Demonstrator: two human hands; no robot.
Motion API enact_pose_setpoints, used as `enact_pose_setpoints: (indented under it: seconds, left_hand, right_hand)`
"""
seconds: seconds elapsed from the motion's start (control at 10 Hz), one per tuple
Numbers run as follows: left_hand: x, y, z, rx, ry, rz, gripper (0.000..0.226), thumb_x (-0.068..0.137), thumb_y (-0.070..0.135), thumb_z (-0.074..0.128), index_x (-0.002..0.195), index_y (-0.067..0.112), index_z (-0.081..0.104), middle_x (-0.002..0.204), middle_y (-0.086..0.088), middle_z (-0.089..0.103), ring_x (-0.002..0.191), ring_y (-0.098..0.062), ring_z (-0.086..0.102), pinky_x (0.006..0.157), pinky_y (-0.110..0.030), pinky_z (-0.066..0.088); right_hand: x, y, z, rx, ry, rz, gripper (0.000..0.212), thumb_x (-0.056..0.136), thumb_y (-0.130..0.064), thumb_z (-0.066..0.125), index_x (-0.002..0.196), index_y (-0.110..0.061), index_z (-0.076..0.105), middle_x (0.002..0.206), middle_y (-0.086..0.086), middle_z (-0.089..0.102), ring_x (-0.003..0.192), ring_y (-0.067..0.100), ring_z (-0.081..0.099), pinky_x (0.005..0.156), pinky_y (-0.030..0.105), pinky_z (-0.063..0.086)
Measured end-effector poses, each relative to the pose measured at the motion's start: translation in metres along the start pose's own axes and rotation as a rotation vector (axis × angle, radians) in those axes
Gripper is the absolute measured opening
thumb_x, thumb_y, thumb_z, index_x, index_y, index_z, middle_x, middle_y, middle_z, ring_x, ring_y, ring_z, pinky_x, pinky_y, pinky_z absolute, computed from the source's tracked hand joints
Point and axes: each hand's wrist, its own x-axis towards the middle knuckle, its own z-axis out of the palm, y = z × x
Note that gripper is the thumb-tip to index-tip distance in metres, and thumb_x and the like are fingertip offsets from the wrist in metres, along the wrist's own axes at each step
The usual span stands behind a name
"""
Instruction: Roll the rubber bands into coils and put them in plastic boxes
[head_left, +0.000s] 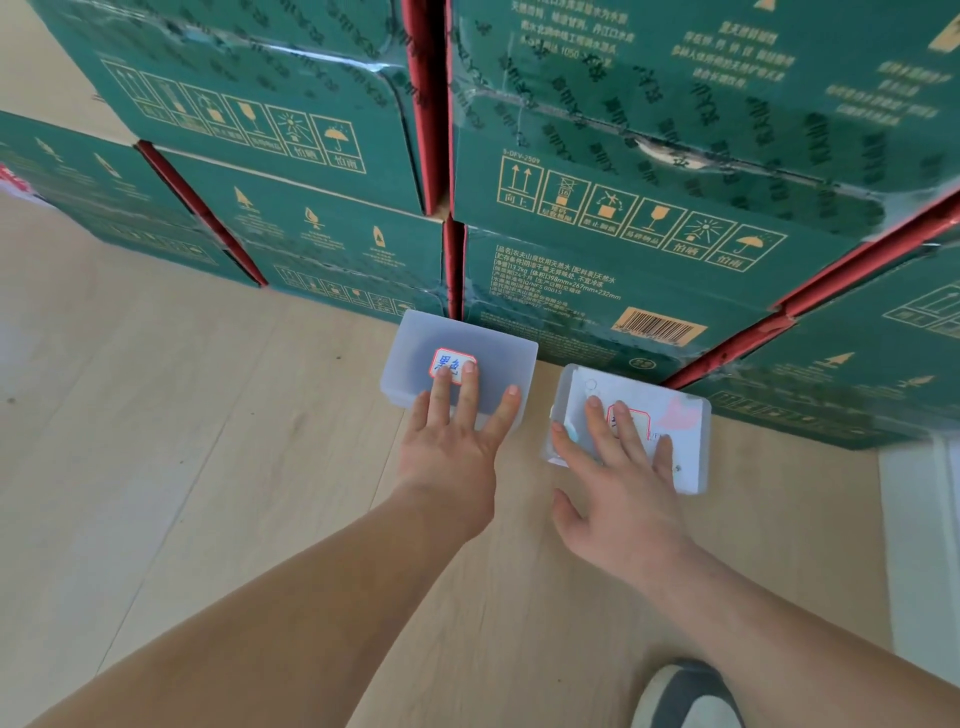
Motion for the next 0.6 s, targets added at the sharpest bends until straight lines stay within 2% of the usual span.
enact_pose_setpoints:
  seconds: [0.2,0.3,0.4,0.5,0.6]
  left_hand:
    - [-0.011,-0.002,0.003,0.017,0.013,0.011,0.095,0.098,0.036,0.048,0.154,0.034,-0.028,0.164,-0.019,-0.028,0.154,-0.043,-0.016,0.125,-0.048,0.007]
    - [-0.014,-0.003,0.004,0.018,0.018,0.017,0.095,0.097,0.035,0.049,0.154,0.034,-0.028,0.163,-0.019,-0.028,0.154,-0.043,-0.015,0.125,-0.048,0.009]
    - [-0.013,-0.006,0.0,-0.025,0.036,0.034,0.091,0.095,0.034,0.051,0.156,0.036,-0.017,0.164,-0.017,-0.02,0.154,-0.043,-0.006,0.123,-0.046,0.015]
    - [-0.016,-0.013,-0.006,-0.144,0.083,0.056,0.075,0.095,0.03,0.05,0.156,0.035,0.007,0.167,-0.013,-0.005,0.154,-0.038,0.004,0.122,-0.043,0.018]
    - [-0.033,-0.022,-0.013,-0.243,0.119,0.07,0.061,0.097,0.032,0.049,0.153,0.028,0.026,0.162,-0.008,0.023,0.15,-0.029,0.021,0.122,-0.037,0.02]
  right_hand:
    - [0.0,-0.007,-0.004,0.023,-0.009,0.013,0.068,0.095,-0.051,0.041,0.158,-0.045,0.016,0.171,-0.001,-0.013,0.157,0.027,-0.02,0.124,0.064,-0.001]
    - [0.0,-0.009,-0.002,0.039,0.034,0.024,0.065,0.094,-0.047,0.045,0.156,-0.043,0.025,0.172,0.001,-0.003,0.159,0.028,-0.01,0.124,0.062,0.002]
    - [-0.001,-0.013,-0.004,0.021,0.141,0.002,0.062,0.091,-0.038,0.053,0.152,-0.034,0.04,0.17,0.004,0.02,0.159,0.028,0.01,0.124,0.062,0.012]
    - [0.001,-0.021,-0.007,0.052,0.181,-0.015,0.06,0.09,-0.034,0.058,0.148,-0.026,0.048,0.163,0.005,0.035,0.155,0.027,0.024,0.124,0.057,0.019]
    - [-0.001,-0.033,-0.023,0.068,0.221,-0.041,0.051,0.088,-0.032,0.062,0.137,-0.022,0.058,0.149,0.003,0.052,0.146,0.026,0.041,0.119,0.05,0.033]
